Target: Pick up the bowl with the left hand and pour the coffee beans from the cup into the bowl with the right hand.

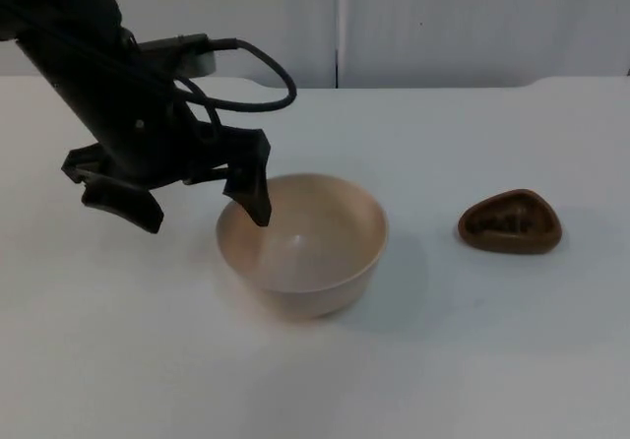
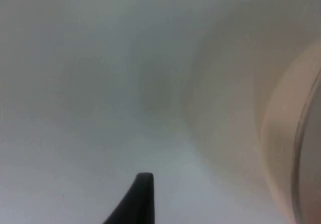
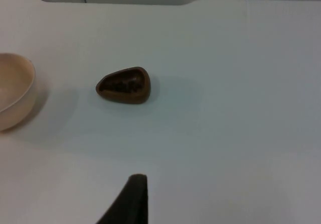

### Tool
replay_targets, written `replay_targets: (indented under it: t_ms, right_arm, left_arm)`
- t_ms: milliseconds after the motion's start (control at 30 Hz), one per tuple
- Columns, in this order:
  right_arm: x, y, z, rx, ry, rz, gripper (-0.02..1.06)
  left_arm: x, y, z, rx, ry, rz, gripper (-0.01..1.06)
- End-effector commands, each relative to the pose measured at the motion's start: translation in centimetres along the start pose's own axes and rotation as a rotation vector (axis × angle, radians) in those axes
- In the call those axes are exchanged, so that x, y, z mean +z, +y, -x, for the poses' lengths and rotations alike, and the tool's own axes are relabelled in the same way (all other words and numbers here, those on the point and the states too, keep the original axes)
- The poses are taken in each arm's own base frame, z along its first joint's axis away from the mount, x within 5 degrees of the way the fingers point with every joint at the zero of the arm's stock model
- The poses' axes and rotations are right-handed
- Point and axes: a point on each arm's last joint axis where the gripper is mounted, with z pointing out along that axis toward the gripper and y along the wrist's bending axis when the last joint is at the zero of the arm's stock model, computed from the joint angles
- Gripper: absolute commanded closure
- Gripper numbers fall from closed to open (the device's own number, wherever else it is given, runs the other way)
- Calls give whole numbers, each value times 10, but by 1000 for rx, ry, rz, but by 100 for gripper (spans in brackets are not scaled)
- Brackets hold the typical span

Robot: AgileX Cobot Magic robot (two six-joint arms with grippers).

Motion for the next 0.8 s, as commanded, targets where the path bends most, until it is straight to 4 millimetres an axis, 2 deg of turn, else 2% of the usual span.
replay_targets:
  t_ms: [0, 333, 467, 767]
  right_arm:
    - [1, 0, -1, 2, -2, -6, -1]
    - [1, 0, -1, 2, -2, -6, -1]
    - [1, 0, -1, 2, -2, -6, -1]
    - [1, 0, -1, 2, -2, -6, -1]
  left_arm:
    - [3, 0, 2, -8, -12, 6, 6]
    - [16, 3, 2, -23, -13, 14, 6]
    - [16, 3, 3, -25, -17, 13, 12]
    - [16, 2, 2, -63, -15, 5, 19]
